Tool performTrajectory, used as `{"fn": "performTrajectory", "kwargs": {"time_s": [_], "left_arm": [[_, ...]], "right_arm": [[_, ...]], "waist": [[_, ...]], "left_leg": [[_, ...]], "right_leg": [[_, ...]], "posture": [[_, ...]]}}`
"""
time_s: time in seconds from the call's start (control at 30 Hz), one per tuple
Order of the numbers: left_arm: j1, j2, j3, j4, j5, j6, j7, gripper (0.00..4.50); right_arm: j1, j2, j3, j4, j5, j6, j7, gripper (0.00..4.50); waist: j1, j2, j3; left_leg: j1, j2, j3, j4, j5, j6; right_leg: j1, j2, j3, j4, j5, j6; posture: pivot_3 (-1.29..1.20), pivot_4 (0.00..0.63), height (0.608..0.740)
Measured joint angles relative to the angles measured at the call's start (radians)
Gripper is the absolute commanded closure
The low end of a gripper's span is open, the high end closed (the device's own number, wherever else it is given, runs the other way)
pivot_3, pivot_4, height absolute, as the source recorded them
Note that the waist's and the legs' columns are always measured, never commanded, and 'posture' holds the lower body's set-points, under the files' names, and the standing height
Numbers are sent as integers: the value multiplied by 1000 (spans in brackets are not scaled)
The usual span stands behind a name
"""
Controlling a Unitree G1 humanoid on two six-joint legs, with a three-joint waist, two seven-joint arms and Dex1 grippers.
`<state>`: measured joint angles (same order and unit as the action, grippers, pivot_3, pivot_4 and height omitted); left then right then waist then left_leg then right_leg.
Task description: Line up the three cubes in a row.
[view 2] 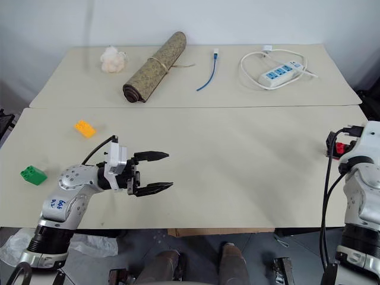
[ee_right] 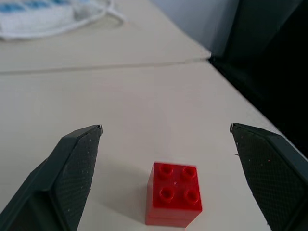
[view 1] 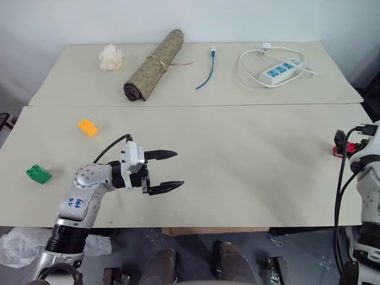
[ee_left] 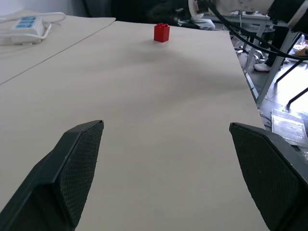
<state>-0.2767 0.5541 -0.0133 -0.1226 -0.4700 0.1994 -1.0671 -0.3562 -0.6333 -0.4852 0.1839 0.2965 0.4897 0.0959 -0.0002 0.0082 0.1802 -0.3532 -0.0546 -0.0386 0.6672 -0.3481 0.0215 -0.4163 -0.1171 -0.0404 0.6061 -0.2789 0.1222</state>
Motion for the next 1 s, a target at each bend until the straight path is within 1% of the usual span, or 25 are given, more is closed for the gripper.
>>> {"fn": "performTrajectory", "kwargs": {"time_s": [0.23, 0.33, 0.57, 0.67, 0.7, 0.73, 0.83, 0.9, 0.97, 1.0], "left_arm": [[18, 1, 10, -15, 1, 0, 13, 50], [18, 0, 10, -18, 2, 0, 21, 0], [16, -2, 8, -18, 3, -2, 29, 0], [24, 7, 16, -21, 3, -2, 30, 0], [28, 11, 19, -21, 3, -2, 30, 0], [33, 11, 26, -22, 2, -2, 32, 0], [71, 15, 61, -28, -15, 0, 31, 0], [109, 25, 84, -32, -24, -3, 23, 0], [152, 51, 97, -31, -24, -7, 15, 0], [168, 56, 105, -29, -24, -8, 14, 0]], "right_arm": [[-43, -13, 12, 108, -38, -11, 4, 0], [-45, -4, 19, 120, -45, -16, 5, 604], [-25, 23, 30, 96, -44, -25, 17, 2968], [-17, 28, 45, 52, -22, -27, 80, 3008], [-16, 27, 56, 33, -12, -31, 122, 3008], [-16, 15, 79, 18, -1, -48, 195, 3008], [-18, -75, 242, -94, 64, -155, 592, 3008], [-55, -125, 364, -169, 92, -226, 845, 3008], [-109, -154, 472, -183, 84, -253, 1012, 3008], [-122, -161, 515, -185, 77, -256, 1069, 3008]], "waist": [[0, 0, 0], [-1, 0, 0], [0, 0, 0], [-1, 0, 0], [-2, 0, 0], [-4, 0, 0], [-13, 2, 1], [-15, 2, 1], [-13, 1, 2], [-10, 1, 2]], "left_leg": [[0, 0, 0, 1, 0, 0], [0, 0, 0, 1, 0, 0], [0, 0, 0, 1, 0, 0], [0, 0, 0, 1, 0, 0], [0, 0, 0, 1, 0, 0], [0, 1, 0, 1, 0, 0], [1, 3, 3, -1, 0, 0], [1, 4, 2, 0, -1, -1], [1, 4, 1, 1, -1, -1], [1, 4, 1, 1, -1, -1]], "right_leg": [[0, 0, 0, 0, 0, 0], [0, 0, 0, 0, 0, 0], [0, 0, 0, 0, 0, 0], [0, 0, 0, 0, 0, 0], [0, 1, 0, 0, 0, 0], [0, 1, 0, 0, 0, 0], [-1, 3, -4, 0, 0, 1], [0, 4, -6, -1, 0, 1], [0, 3, -7, -1, 0, 0], [0, 2, -7, -2, 1, 0]], "posture": [[0, 150, 740], [0, 150, 740], [0, 150, 740], [0, 150, 740], [0, 150, 740], [0, 150, 740], [0, 150, 740], [0, 150, 740], [0, 150, 740], [0, 150, 740]]}}
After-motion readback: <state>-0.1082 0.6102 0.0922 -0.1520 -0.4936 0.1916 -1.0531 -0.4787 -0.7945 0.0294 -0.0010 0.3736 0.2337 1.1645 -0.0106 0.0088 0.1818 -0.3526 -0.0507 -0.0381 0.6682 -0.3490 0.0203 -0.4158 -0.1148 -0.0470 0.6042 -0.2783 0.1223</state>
